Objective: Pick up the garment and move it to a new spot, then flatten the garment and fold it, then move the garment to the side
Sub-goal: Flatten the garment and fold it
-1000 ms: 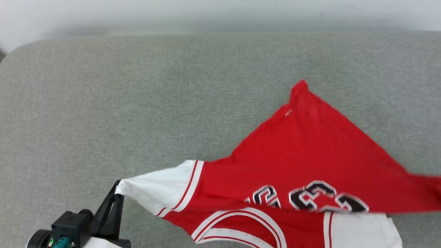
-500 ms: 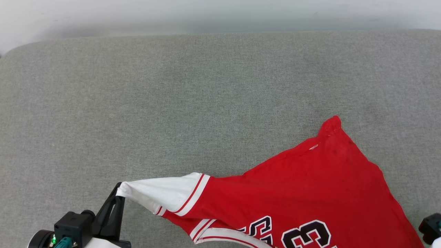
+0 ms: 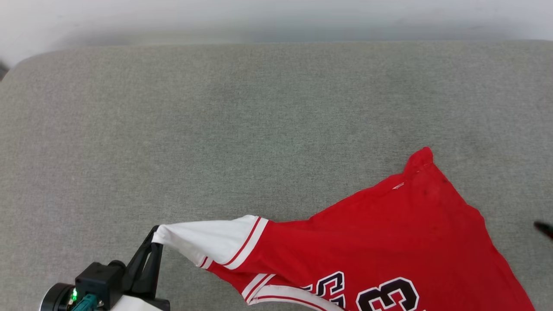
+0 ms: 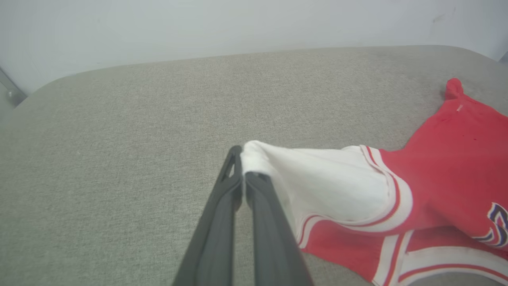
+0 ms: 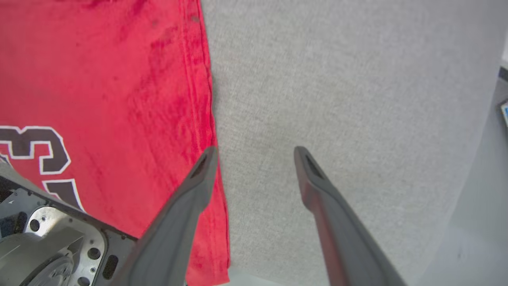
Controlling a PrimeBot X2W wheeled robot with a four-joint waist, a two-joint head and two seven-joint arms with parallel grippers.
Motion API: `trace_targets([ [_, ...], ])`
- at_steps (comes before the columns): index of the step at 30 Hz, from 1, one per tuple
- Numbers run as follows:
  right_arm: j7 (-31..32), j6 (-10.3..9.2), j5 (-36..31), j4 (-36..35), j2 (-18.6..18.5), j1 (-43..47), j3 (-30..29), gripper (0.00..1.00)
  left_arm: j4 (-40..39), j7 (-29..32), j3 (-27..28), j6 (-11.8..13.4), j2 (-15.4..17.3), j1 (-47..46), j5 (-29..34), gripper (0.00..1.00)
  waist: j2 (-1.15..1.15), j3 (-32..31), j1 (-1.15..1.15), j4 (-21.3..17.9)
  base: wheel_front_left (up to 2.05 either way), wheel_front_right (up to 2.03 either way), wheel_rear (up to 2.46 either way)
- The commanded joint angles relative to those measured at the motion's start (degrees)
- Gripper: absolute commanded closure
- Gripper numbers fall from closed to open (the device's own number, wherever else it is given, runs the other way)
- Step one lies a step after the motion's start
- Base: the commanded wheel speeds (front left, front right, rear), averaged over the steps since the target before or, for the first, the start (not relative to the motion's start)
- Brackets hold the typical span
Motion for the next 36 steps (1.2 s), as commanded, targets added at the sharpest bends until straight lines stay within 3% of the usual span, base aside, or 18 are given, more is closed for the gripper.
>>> trace_targets([
  [1, 0.94, -0.02, -0.29, -1.26, -0.06, -1.97, -0.90, 0.00, -0.04, 0.01, 0.01, -0.37, -0.24, -1.11, 0.46, 1.00, 0.00, 0.66, 0.00, 0.60, 0.00, 0.00, 0.00],
  [6, 7.21, -0.02, -1.95, -4.27, 0.33, -9.65, 0.12, 0.00, 0.00, 0.09, -0.59, -0.92, -0.67, -3.02, 1.17, 1.00, 0.00, 2.84, 0.00, 1.98, 0.00, 0.00, 0.00],
  [11, 15.26, -0.03, -4.07, -2.66, 2.47, -19.93, 6.22, 0.00, 0.41, -0.07, -1.17, -1.71, -1.41, -5.17, 1.72, 1.00, 0.00, 5.71, 0.00, 3.30, 0.00, 0.00, 0.00],
  [17, 19.73, -0.03, -6.66, 2.12, 6.28, -29.99, 13.96, 0.00, 1.10, -0.29, -1.70, -2.68, -2.63, -7.57, 2.24, 1.00, 0.00, 8.55, 0.00, 4.78, 0.00, 0.00, 0.00],
  [26, 17.96, -0.02, -9.07, 14.36, 12.36, -40.19, 23.68, 0.00, 2.64, -0.69, -2.70, -3.98, -4.58, -11.02, 3.11, 1.00, 0.00, 12.76, 0.00, 7.11, 0.00, 0.00, 0.00],
  [34, 15.67, -0.01, -6.75, 20.96, 11.42, -38.82, 34.01, 0.00, 4.39, -1.05, -2.85, -4.73, -5.69, -12.04, 3.26, 1.00, 0.00, 13.69, 0.00, 7.49, 0.00, 0.00, 0.00],
  [35, 14.56, -0.01, -6.15, 21.22, 11.40, -38.99, 34.47, 0.56, 4.58, -1.09, -2.79, -4.77, -5.74, -12.02, 3.19, 1.00, 0.00, 13.46, 0.00, 7.36, 0.00, 0.00, 0.00],
  [36, 13.12, -0.01, -5.76, 21.47, 11.46, -39.40, 34.63, 1.00, 4.79, -1.16, -2.79, -4.87, -5.78, -12.12, 3.26, 1.00, 0.00, 13.10, 0.00, 7.24, 0.00, 0.00, 0.00],
])
